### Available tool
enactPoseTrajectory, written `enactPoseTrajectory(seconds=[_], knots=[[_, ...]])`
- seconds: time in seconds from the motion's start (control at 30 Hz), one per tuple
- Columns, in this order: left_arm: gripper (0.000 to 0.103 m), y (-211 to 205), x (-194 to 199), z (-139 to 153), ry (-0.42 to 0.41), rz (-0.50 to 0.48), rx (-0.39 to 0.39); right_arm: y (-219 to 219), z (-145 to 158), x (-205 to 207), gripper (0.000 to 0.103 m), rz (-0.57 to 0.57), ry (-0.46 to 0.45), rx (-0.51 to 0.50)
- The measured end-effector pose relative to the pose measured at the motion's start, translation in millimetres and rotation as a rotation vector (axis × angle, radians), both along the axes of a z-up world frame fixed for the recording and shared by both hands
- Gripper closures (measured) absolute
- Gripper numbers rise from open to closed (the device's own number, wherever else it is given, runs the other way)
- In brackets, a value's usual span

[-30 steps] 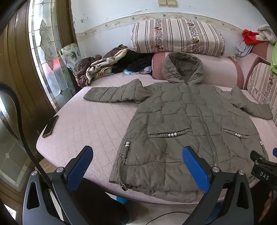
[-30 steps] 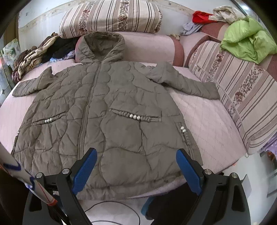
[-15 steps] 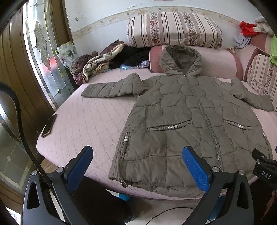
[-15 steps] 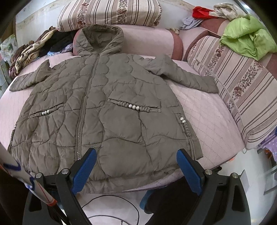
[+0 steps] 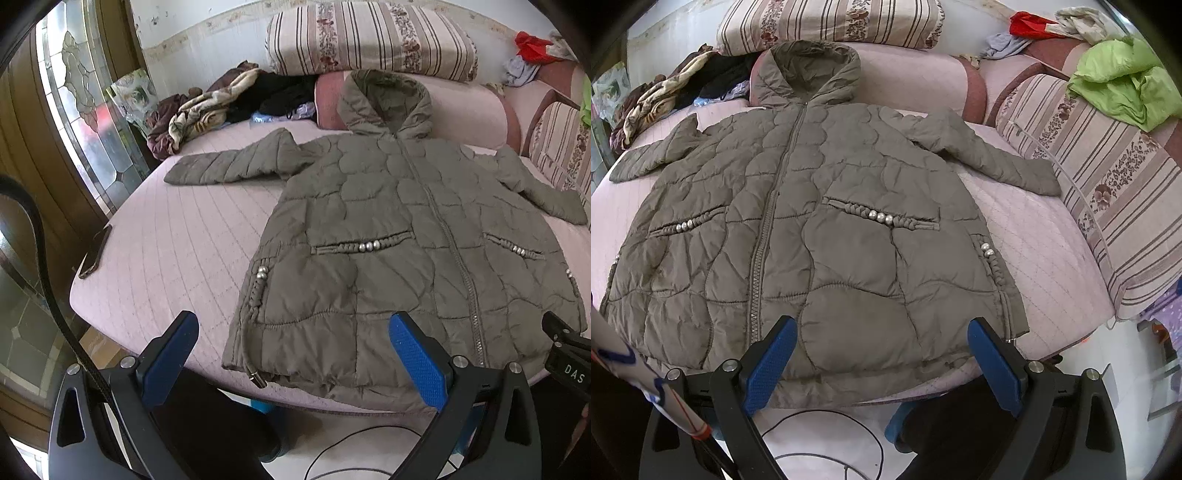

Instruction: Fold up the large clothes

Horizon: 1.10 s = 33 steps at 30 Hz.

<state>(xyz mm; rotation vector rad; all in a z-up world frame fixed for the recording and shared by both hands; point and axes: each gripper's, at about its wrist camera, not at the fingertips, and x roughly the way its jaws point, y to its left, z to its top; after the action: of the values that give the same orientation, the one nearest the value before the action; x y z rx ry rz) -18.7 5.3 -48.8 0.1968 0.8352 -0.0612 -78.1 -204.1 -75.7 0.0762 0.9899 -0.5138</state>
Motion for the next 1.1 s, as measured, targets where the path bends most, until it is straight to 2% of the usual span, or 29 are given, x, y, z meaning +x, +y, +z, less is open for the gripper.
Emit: enactPoseTrajectory(seconds=[0.27, 0.47, 0.87, 1.1], knots=[[0.000, -2, 9, -7, 0.027, 0.008, 0.018, -4, -9, 8, 0.007, 0.011, 0.019, 0.019], [0.000, 0, 22, -8, 0.009, 0.035, 0.066, -9, -10, 17, 0.007, 0.013, 0.028, 0.023], [0.000, 16, 60, 9, -0.041, 0.084, 0.080, -16, -2, 37, 0.007, 0.020, 0.024, 0.032], [0.000, 33, 79, 8, -0.037, 0.132, 0.099, -15, 6, 51, 0.007, 0.050, 0.005, 0.019]])
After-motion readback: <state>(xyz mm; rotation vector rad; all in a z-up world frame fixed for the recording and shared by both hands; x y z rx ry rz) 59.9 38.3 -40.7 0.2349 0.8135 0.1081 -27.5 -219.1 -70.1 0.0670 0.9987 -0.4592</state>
